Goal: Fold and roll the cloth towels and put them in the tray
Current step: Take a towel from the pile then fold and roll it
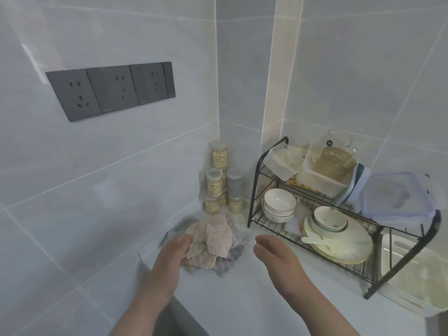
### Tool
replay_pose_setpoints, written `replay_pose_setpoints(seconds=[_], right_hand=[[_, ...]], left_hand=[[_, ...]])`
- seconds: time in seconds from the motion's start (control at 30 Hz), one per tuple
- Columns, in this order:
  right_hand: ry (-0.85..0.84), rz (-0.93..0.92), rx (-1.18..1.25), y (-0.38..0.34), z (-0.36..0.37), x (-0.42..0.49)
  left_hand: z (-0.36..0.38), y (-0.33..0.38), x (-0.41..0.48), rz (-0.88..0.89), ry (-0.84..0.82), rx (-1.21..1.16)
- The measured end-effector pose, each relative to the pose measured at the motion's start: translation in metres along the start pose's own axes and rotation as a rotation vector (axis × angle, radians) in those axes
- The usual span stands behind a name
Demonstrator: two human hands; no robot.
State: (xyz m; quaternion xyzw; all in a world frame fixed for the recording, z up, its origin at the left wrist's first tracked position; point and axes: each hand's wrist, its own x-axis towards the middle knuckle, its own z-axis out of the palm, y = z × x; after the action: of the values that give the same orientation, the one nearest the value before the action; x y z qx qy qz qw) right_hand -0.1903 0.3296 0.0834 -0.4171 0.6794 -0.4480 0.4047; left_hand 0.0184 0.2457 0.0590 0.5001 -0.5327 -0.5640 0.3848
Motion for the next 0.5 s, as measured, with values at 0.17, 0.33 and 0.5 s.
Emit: replay_pose_setpoints(seconds=[0.17, 0.33, 0.5], right_hand=[[0.082, 0.085, -0.089, 0.014, 0.036, 0.065], [0.094, 0.219, -0.196, 0.036, 0.093, 0.140], [0.201, 0.313, -0.312, 0.064, 0.136, 0.207]], left_hand=[[-0.009, -0.012, 0.082, -0.076, -0.071, 0.091], [-0.032, -0.051, 0.179, -0.154, -0.201, 0.412], [-0.030, -0.090, 0.248, -0.019, -0.326, 0.636]])
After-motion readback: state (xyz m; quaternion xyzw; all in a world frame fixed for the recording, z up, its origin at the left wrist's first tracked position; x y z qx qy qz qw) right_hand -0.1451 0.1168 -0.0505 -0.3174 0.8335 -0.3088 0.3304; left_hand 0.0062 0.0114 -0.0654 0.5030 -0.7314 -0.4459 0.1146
